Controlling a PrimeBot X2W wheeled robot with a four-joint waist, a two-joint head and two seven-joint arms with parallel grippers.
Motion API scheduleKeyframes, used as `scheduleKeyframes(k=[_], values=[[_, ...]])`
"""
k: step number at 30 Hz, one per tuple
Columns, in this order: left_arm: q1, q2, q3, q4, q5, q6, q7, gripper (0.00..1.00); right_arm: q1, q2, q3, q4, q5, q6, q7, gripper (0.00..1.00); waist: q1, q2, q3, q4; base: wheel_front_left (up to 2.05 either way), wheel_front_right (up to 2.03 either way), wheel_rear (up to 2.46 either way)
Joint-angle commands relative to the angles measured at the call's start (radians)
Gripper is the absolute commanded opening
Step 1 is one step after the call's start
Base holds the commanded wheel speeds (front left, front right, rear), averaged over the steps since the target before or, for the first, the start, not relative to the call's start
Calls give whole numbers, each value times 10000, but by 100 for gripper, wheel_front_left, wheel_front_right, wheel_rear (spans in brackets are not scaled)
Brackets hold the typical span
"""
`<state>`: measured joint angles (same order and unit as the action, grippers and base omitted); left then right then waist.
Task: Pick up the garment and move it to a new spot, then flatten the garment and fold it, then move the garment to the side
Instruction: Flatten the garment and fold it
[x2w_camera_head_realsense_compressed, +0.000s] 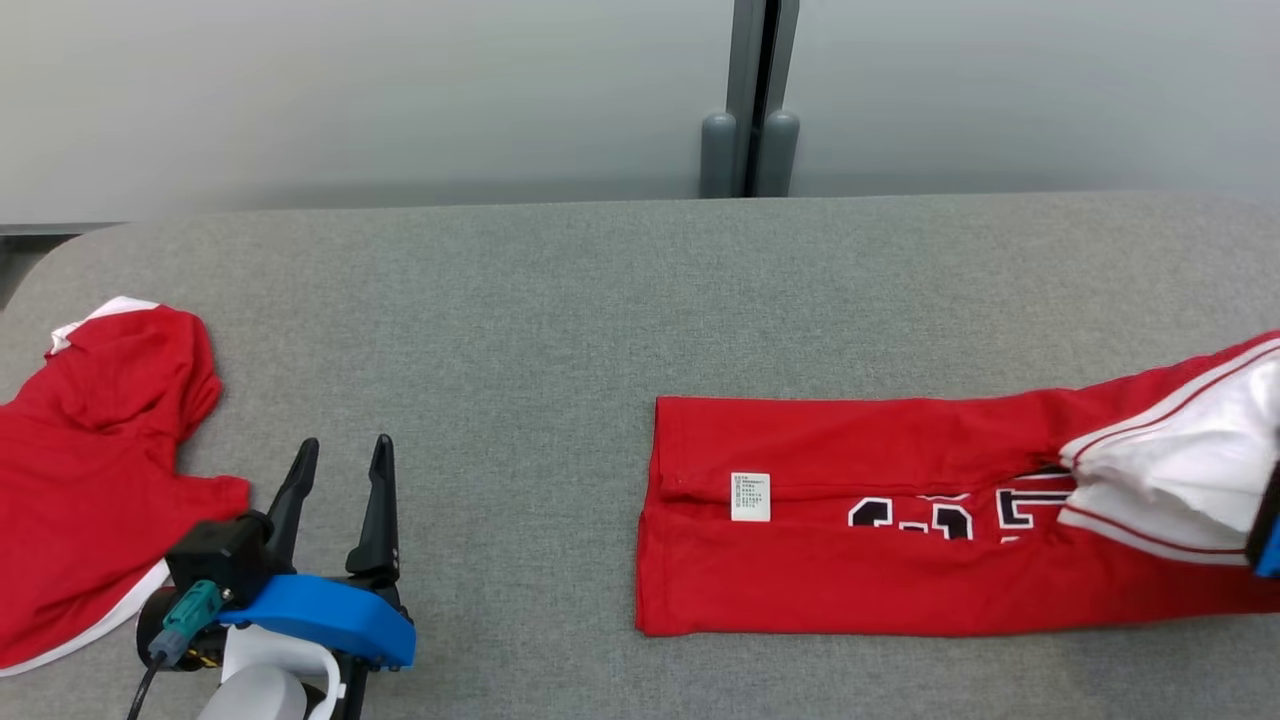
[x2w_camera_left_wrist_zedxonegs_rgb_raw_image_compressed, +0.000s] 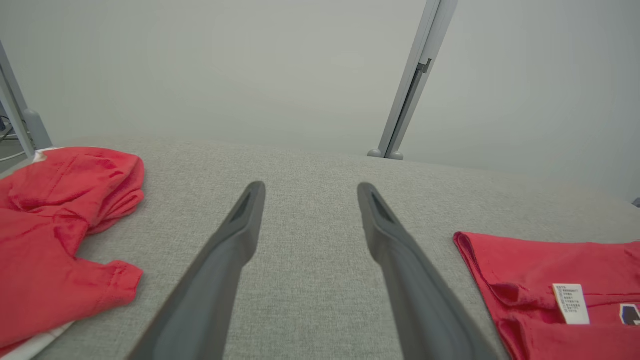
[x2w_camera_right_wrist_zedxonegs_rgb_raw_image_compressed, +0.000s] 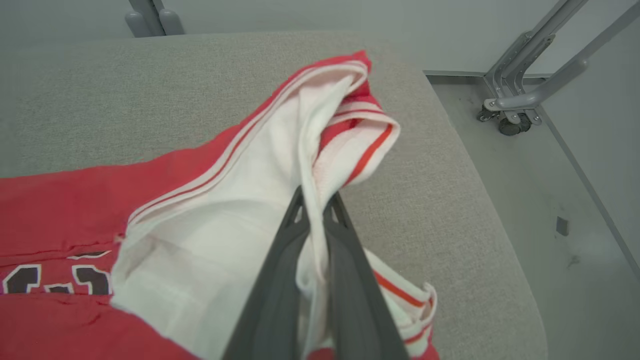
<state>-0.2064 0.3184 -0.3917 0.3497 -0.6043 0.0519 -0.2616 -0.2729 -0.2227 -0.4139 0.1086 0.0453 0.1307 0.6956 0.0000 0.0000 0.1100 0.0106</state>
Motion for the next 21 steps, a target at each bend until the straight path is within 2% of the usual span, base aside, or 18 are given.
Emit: scheduleKeyframes(k=[1,8,13,21], values=[[83,8,20,-48,-12,11,-46,100,198,166,210,-131,82,2,113,0,0,0,-52,23,0,0,0],[190,113,-55,-126,-68,-3,18,100,341,860,2201,-767,391,3,366,0,0,0,-186,152,0,0,0],[203,185,-71,-216,-86,50,106,100,-57,1328,4026,-713,672,3,-22,0,0,0,-117,198,0,0,0],[-191,251,-247,-294,33,-76,211,100,-1011,1716,5999,1119,1344,4,-809,0,0,0,282,420,0,0,0]])
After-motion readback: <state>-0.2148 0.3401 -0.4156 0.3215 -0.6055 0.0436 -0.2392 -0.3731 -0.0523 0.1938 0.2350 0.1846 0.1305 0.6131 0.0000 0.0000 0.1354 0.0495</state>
